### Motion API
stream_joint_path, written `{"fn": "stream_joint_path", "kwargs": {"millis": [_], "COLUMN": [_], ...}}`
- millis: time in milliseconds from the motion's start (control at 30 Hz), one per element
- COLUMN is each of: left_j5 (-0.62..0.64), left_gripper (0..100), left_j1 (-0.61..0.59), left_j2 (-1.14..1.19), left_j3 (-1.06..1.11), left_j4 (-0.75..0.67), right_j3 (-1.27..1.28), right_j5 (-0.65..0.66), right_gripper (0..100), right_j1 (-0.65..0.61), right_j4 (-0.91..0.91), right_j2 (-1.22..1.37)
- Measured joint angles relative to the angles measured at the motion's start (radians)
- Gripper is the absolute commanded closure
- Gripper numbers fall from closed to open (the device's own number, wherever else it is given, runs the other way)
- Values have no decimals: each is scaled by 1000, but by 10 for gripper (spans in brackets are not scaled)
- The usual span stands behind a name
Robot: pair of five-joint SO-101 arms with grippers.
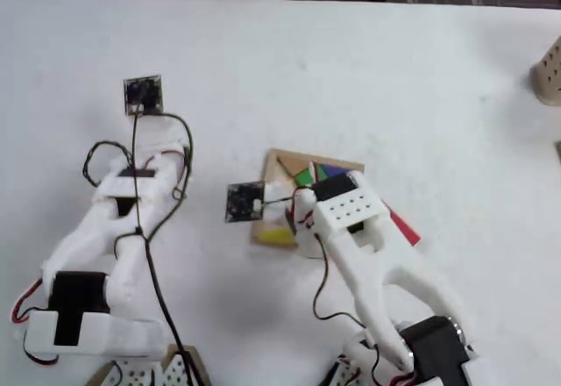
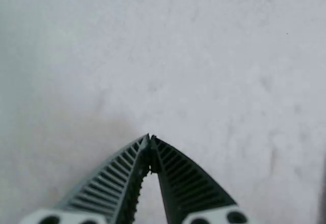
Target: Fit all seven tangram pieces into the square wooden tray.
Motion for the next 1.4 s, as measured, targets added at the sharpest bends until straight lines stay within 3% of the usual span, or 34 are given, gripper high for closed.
{"fn": "stream_joint_path", "kwargs": {"millis": [633,733,967,1200,1400], "left_j5": [0,0,0,0,0], "left_gripper": [976,976,976,976,976], "left_j1": [0,0,0,0,0], "left_j2": [0,0,0,0,0], "left_j3": [0,0,0,0,0], "left_j4": [0,0,0,0,0], "right_j3": [80,80,80,80,-3], "right_j5": [3,-8,-61,-68,-74], "right_gripper": [976,951,789,812,820], "right_j1": [66,61,54,54,54], "right_j4": [-173,-173,-173,-166,-23], "right_j2": [0,0,0,0,-66]}}
